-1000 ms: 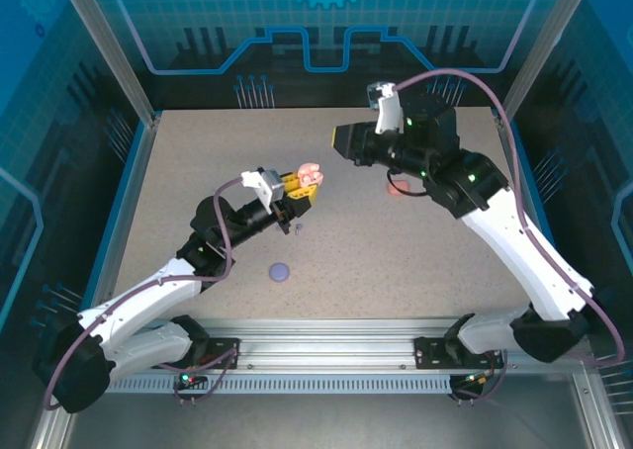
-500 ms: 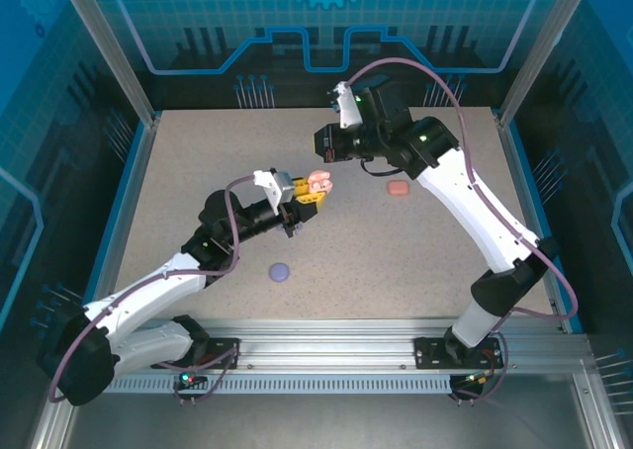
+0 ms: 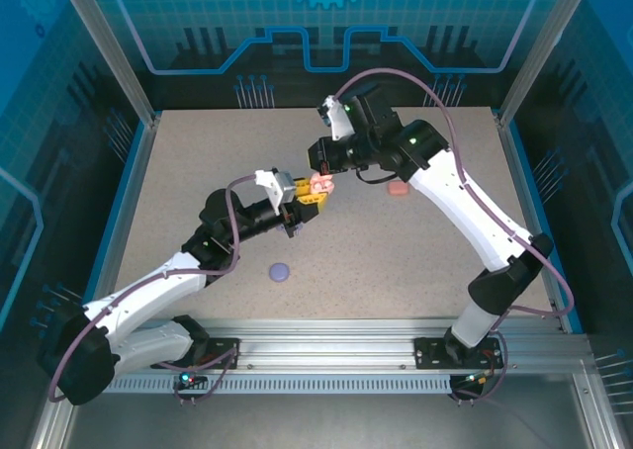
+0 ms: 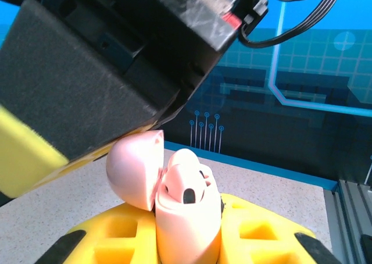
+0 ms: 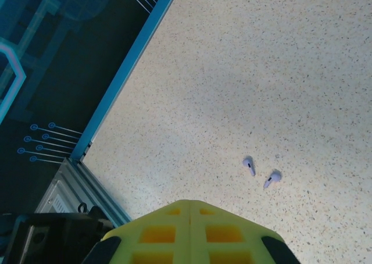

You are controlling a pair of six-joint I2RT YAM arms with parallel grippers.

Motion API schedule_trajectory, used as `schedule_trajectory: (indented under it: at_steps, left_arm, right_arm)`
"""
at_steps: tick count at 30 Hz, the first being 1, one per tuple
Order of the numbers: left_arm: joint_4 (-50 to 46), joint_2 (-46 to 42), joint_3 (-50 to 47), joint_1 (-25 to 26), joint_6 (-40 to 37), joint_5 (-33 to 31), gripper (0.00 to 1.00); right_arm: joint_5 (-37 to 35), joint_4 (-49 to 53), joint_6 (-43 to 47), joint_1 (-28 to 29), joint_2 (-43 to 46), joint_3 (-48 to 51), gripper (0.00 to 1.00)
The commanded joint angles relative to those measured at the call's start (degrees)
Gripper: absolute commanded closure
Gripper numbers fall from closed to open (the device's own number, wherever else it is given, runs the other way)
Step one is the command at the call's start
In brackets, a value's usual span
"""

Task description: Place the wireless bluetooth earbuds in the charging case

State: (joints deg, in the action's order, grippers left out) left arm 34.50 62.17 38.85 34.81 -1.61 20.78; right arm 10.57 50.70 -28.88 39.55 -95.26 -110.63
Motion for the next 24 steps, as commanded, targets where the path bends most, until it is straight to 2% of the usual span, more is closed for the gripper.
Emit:
schedule_trajectory:
  at_steps: [1,7,11,12,14,16,17,21,24]
  left_arm:
    - [2.1,0.5,2.0,-0.1,-0.9,-0.9,1.00]
    - [2.5,1.3,2.4,-0.1,-0.7,-1.3,1.00]
    - [2.3,2.0,2.4,-0.1,0.3,-1.4,1.00]
    - [2.2,2.2,2.5,-0.2,0.6,-1.4,1.00]
    - [1.7,2.8,2.4,-0.2,1.4,-2.0,1.00]
    - [1.0,3.7,2.3,-0.1,2.5,-2.6,1.00]
    - [0.5,4.2,2.4,-0.2,3.6,-3.3,1.00]
    - [-1.4,8.4,3.8,-0.1,9.7,-5.3,1.00]
    - [-1.5,13.0,5.1,0.3,14.8,-5.8,1.00]
  right_arm:
    - [0.9,0.6,-0.3,2.2,4.8,3.1,1.00]
    - [-1.3,-1.6,-2.0,2.9,10.1,8.5,1.00]
    - [-7.7,-3.0,-3.6,1.6,13.3,9.9,0.99]
    - [-9.0,-3.5,-4.5,0.8,14.4,10.6,0.94]
    - [-10.6,-5.0,-6.0,-1.4,17.0,13.0,0.78]
    - [-11.7,-6.1,-7.3,-4.5,20.0,16.7,0.55]
    - [-11.9,-6.5,-7.9,-6.0,21.3,18.6,0.46]
    - [-12.3,-8.4,-9.5,-11.1,27.8,30.1,0.27]
    - [-14.0,-9.5,-10.1,-13.0,31.8,38.7,0.18]
